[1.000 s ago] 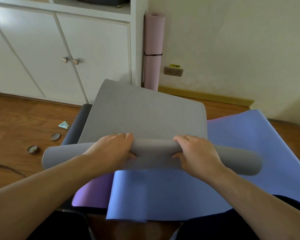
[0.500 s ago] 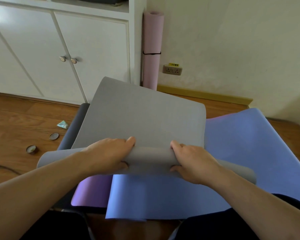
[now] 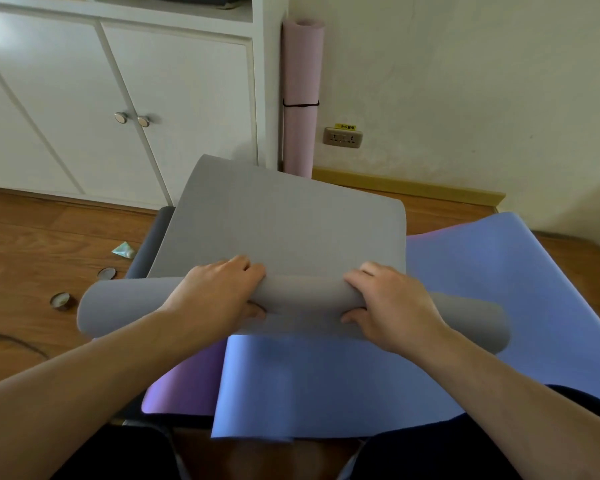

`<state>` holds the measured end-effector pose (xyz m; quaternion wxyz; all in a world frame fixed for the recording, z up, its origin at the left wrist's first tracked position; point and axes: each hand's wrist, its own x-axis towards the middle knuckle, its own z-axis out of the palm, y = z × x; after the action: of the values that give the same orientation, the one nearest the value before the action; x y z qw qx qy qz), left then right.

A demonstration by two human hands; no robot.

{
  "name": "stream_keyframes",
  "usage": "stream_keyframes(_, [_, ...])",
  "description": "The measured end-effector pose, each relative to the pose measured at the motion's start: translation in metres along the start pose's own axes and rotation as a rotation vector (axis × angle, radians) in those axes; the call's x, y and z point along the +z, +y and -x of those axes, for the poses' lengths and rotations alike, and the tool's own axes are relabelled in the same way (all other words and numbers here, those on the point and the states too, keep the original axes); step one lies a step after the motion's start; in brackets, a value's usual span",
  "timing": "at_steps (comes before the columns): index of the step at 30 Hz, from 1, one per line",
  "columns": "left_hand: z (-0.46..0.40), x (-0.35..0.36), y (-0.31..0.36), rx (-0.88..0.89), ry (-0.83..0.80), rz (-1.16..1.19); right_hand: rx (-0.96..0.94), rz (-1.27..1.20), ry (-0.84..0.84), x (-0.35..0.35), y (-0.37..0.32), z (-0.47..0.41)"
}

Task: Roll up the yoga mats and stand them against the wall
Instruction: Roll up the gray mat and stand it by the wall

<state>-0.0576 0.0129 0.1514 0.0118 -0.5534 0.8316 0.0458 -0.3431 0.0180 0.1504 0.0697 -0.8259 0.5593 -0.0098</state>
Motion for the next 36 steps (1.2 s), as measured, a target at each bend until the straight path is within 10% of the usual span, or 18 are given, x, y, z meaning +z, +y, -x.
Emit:
stream_keyframes(18, [0.004, -0.007, 0.0, 0.104, -0.254, 0.035, -0.035, -0.033, -0.261, 0.0, -0.009, 0.004])
stream_keyframes(36, [-0.004, -0.004, 0.005, 0.071, -0.144, -0.004, -0.08, 0.016, -0.122, 0.003, -0.013, 0.0])
